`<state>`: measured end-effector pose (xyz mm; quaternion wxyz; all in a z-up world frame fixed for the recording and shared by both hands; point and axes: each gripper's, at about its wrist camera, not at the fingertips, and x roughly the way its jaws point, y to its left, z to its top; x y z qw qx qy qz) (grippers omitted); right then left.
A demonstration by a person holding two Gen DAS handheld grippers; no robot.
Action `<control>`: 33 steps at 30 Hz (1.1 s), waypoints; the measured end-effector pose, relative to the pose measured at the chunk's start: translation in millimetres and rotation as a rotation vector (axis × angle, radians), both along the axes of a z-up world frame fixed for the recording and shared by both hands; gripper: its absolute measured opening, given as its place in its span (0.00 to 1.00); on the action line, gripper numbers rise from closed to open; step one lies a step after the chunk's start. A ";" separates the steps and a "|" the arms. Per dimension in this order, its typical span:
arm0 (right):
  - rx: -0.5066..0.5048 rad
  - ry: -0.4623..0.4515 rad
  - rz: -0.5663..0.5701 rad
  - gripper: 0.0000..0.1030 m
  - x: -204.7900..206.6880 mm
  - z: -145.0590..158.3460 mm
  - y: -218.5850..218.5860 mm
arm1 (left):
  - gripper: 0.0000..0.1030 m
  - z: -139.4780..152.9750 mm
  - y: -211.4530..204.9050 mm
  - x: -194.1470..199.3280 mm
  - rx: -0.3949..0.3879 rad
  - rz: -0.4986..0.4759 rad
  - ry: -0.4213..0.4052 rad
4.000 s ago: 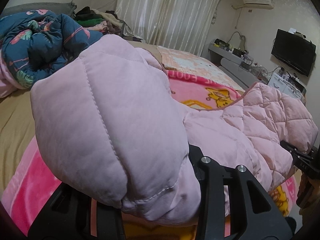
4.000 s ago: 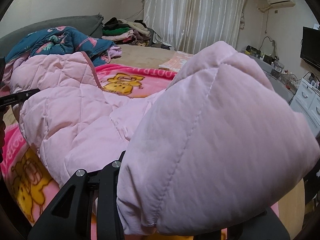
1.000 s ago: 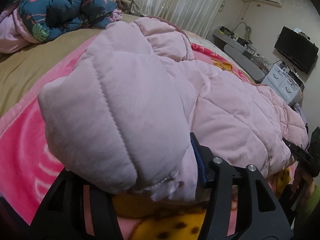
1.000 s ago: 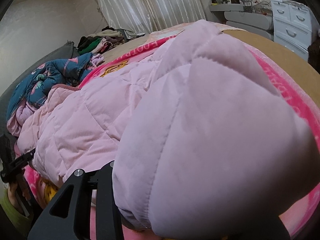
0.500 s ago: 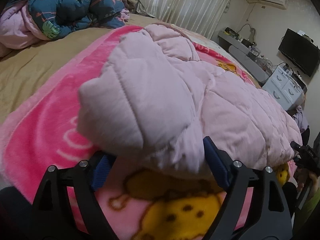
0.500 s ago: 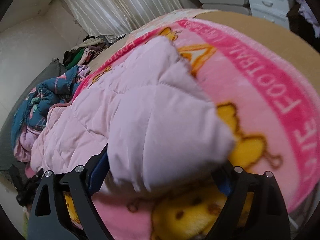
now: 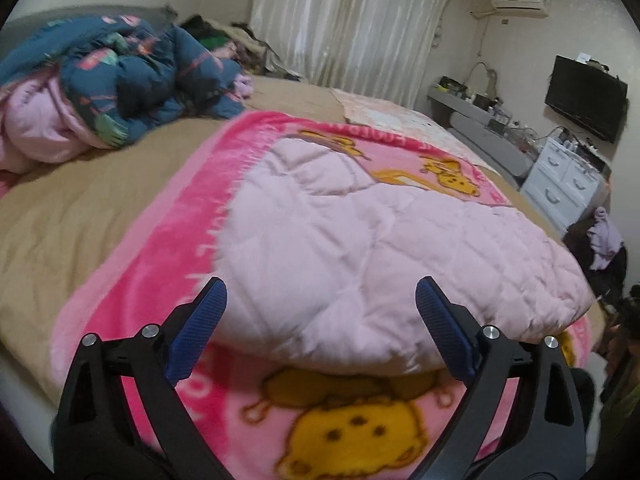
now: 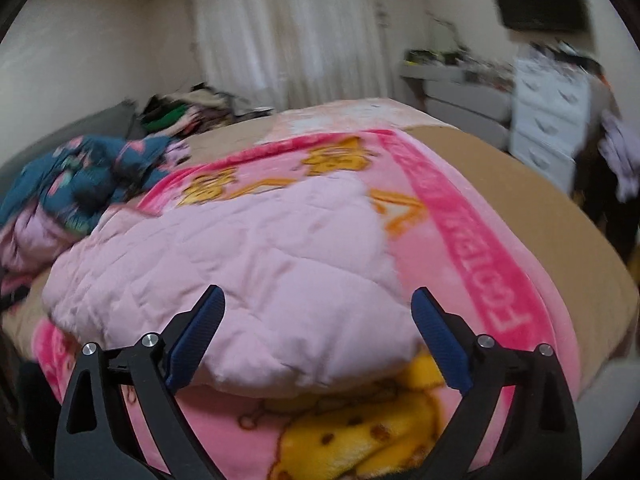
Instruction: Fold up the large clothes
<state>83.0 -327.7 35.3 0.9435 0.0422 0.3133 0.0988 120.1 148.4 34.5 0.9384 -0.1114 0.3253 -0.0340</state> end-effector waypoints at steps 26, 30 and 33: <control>0.071 0.157 0.057 0.96 44.0 -13.4 5.9 | 0.92 -33.6 -14.6 49.3 0.064 -0.022 0.132; 0.061 0.107 0.033 0.96 42.5 0.5 -2.8 | 0.92 -20.1 -8.2 47.0 0.067 -0.001 0.112; 0.043 0.075 0.018 0.96 35.5 8.5 -3.6 | 0.92 -11.5 -5.3 42.0 0.080 0.015 0.097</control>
